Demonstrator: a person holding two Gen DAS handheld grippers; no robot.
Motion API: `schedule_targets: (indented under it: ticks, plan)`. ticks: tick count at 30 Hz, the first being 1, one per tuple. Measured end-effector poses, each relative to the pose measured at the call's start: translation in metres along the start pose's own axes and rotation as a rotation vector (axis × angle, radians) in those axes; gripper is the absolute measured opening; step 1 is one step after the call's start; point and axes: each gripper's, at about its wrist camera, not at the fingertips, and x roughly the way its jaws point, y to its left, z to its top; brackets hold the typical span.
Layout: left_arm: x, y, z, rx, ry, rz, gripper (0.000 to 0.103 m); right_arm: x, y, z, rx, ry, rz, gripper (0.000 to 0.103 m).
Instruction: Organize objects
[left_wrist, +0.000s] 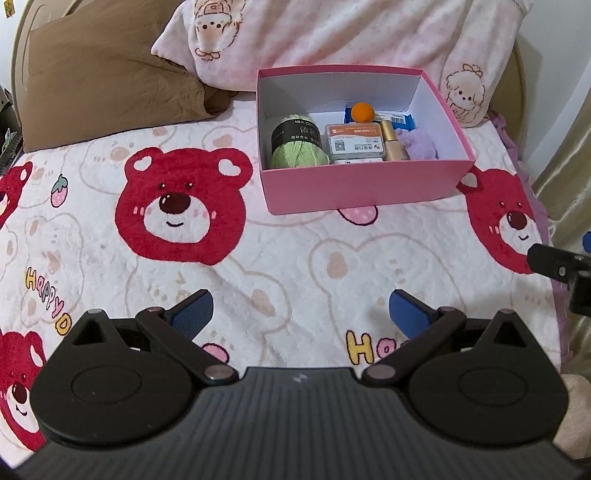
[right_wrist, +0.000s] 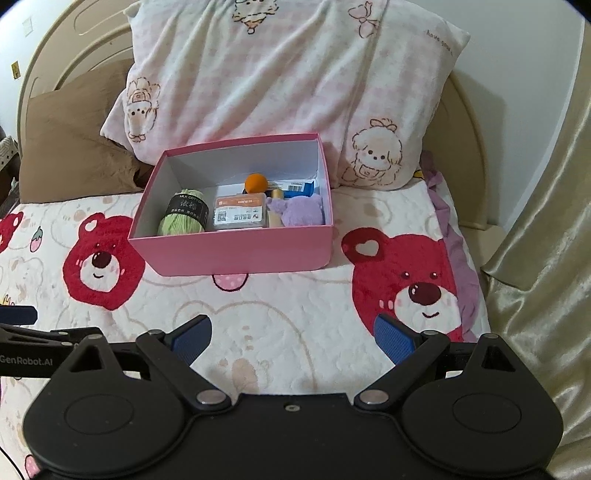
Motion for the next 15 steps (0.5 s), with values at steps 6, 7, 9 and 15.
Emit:
schedule_targets:
  ticks: [6, 7, 9, 15]
  plan:
    - [-0.0022, -0.0004, 0.0, 0.005, -0.005, 0.004, 0.103, -0.0002, 0.0022, -0.001, -0.027, 0.008, -0.015, 0.097]
    - [-0.0024, -0.0002, 0.0004, 0.004, -0.004, 0.005, 0.103, 0.0, 0.0026, -0.0013, -0.029, 0.009, -0.016, 0.097]
    - [-0.0029, 0.0005, 0.0006, -0.003, -0.001, 0.006, 0.103, 0.001, 0.0031, -0.0021, -0.032, 0.015, -0.017, 0.097]
    - [-0.0007, 0.0017, 0.0022, -0.011, 0.01, 0.006, 0.103, 0.0032, 0.005, -0.0034, -0.042, 0.025, -0.018, 0.097]
